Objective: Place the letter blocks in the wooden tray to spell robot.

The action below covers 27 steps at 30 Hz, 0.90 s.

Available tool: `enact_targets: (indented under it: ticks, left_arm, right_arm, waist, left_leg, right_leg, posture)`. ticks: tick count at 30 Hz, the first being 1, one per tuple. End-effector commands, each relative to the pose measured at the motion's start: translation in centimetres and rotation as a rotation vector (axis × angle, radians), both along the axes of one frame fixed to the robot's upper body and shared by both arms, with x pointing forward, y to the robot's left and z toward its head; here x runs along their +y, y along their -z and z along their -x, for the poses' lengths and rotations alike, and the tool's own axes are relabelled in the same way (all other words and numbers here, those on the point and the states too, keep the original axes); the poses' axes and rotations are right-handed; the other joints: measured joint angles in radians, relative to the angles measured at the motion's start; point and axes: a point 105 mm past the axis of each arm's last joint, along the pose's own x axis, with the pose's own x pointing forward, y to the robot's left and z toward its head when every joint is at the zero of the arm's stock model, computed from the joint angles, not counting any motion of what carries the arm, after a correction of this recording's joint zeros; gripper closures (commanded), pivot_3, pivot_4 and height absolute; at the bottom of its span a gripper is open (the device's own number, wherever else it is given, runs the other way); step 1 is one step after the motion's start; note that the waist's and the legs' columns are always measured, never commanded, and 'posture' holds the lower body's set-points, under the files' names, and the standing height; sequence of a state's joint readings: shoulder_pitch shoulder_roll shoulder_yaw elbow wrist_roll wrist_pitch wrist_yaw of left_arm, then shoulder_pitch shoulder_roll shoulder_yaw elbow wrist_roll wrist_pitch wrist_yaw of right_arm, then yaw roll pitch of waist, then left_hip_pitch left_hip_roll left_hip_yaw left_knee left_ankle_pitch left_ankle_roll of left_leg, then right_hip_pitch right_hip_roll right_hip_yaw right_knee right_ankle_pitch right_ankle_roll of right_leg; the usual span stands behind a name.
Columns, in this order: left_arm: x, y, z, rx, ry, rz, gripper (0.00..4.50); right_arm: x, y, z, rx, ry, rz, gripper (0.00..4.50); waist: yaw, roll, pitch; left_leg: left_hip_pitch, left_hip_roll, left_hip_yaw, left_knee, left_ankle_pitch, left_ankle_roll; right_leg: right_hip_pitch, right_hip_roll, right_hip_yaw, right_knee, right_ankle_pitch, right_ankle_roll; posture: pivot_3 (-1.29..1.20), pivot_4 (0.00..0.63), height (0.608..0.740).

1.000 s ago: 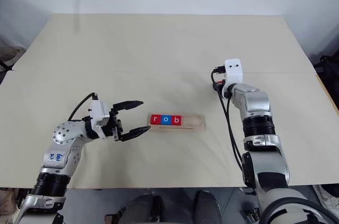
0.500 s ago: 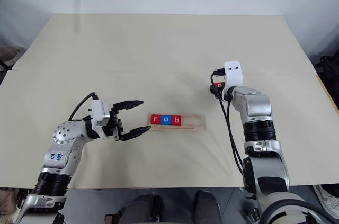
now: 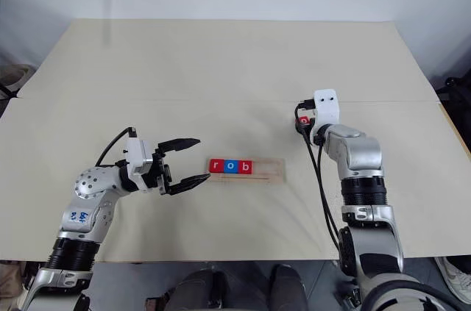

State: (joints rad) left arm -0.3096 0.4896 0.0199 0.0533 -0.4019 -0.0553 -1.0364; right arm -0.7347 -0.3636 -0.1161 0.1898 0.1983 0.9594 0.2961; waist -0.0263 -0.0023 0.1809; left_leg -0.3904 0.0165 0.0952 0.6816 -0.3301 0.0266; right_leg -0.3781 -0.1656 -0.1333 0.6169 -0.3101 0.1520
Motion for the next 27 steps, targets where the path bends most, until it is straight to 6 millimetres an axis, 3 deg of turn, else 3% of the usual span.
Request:
enact_targets:
  ticks: [1,7,13,19,22,27]
  left_arm:
    - [0.2,-0.6,0.2,-0.029,0.002,-0.002,0.00]
    - [0.4,-0.2,0.3,-0.007,0.010,-0.005,0.00]
    - [0.2,-0.1,0.3,0.009,0.035,-0.009,0.00]
    - [0.0,-0.2,0.0,0.015,0.056,-0.016,0.00]
    - [0.0,-0.3,0.0,0.015,0.065,-0.018,0.00]
    - [0.3,-0.3,0.2,0.015,0.059,-0.026,0.00]
  right_arm:
    - [0.1,-2.3,2.1,-0.052,-0.049,0.009,2.56]
    - [-0.5,-1.3,7.1,0.008,-0.023,0.015,2.56]
    - [0.4,0.7,11.6,0.087,0.005,-0.020,2.56]
    - [1.2,2.3,13.2,0.137,0.040,-0.054,2.56]
    - [1.3,2.3,13.2,0.135,0.042,-0.068,1.98]
    - [0.3,1.3,13.0,0.092,-0.074,-0.016,0.37]
  waist:
    - [0.001,0.000,0.000]
    - [0.003,0.000,0.000]
    - [0.003,0.000,0.000]
    - [0.002,0.000,0.000]
    - [0.002,0.000,0.000]
    - [0.006,0.000,0.000]
  left_leg:
    - [0.000,0.001,0.000,0.000,0.000,0.000]
    - [0.000,0.001,0.000,-0.001,0.000,0.000]
    - [0.000,0.001,0.000,-0.001,0.000,0.000]
    - [0.000,0.000,0.000,-0.001,0.000,0.000]
    - [0.000,-0.001,0.000,-0.001,0.000,0.000]
    - [0.000,-0.001,0.000,-0.001,0.000,0.000]
  right_leg:
    - [0.000,0.000,0.000,0.000,0.000,0.000]
    - [0.000,0.000,0.000,-0.001,0.000,0.000]
    - [0.000,0.000,0.000,-0.001,0.000,0.000]
    - [-0.001,0.000,0.000,-0.002,0.000,0.000]
    - [-0.001,0.000,0.000,-0.002,0.000,0.000]
    - [0.000,0.000,0.001,-0.002,0.000,0.000]
  posture:
    - [0.00,0.150,0.740]
    - [0.00,0.150,0.740]
    - [0.00,0.150,0.740]
    - [0.00,0.150,0.740]
    - [0.00,0.150,0.740]
    - [0.00,0.150,0.740]
